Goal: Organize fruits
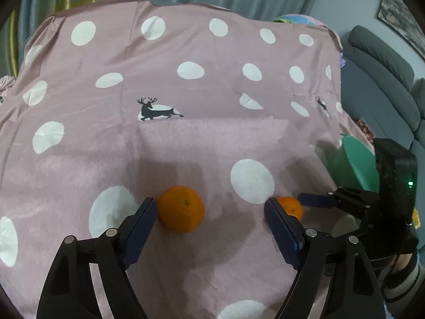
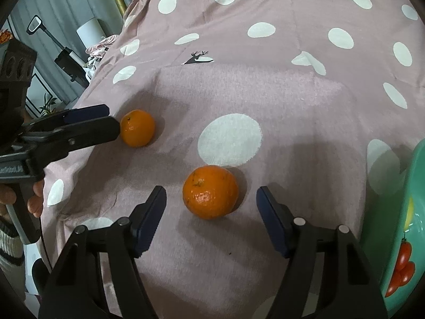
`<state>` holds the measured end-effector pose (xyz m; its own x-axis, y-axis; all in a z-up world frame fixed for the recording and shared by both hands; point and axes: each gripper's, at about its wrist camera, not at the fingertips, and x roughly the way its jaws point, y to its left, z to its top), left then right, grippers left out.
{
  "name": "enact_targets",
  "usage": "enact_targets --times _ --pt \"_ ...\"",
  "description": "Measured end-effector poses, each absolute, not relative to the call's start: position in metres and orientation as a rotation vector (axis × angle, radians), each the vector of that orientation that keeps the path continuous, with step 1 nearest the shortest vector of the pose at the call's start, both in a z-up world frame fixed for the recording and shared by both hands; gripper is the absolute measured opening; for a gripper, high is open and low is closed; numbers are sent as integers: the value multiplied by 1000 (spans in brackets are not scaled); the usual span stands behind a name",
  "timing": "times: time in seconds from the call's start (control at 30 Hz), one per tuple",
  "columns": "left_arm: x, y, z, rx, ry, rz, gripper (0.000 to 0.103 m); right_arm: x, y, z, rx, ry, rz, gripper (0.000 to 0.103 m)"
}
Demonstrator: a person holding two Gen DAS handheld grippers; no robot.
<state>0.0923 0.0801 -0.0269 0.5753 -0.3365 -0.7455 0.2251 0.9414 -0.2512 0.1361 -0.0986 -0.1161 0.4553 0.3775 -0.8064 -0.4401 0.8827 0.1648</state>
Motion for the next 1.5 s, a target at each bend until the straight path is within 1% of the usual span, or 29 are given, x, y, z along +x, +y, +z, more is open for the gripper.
enact_targets --times 0.07,0.1,0.17,0.37,0.43,0.53,0.77,0.83,0.97,1.03,1.13,1.23,1.27,1.33,1.5 --pt "97 78 -31 -108 915 -315 81 138 -98 -117 -71 979 508 69" --pt "99 77 -33 -99 920 -310 77 138 -97 -118 -73 980 510 69" --pt "104 75 -39 -82 944 -309 73 139 -97 -118 -76 980 511 68" --pt "113 68 -54 -14 998 -280 71 143 -97 -122 -72 991 503 68" --pt "113 68 -55 0 994 -271 68 144 -97 -123 -72 994 502 67" --pt "111 70 -52 -5 986 -244 67 145 -95 -123 -67 992 506 67" --pt "91 62 -18 -81 869 -317 67 140 -101 -126 -53 1003 520 67" --pt "90 48 -17 -91 893 -409 67 138 -102 -126 -58 1001 523 67" --pt "99 23 -32 -107 984 -506 67 138 -101 -126 -55 996 535 66" --pt "102 16 -38 -128 1013 -541 67 137 -101 -126 -58 994 545 60" --pt "106 9 -48 -171 1070 -591 67 136 -100 -127 -72 986 554 55" --pt "109 3 -57 -178 1113 -600 66 136 -102 -128 -62 984 561 54" --pt "109 2 -59 -185 1123 -603 65 136 -101 -128 -60 984 562 54" --pt "111 0 -62 -209 1141 -614 55 136 -101 -128 -53 982 568 53" --pt "111 -3 -66 -230 1155 -615 47 137 -99 -128 -66 979 580 47"
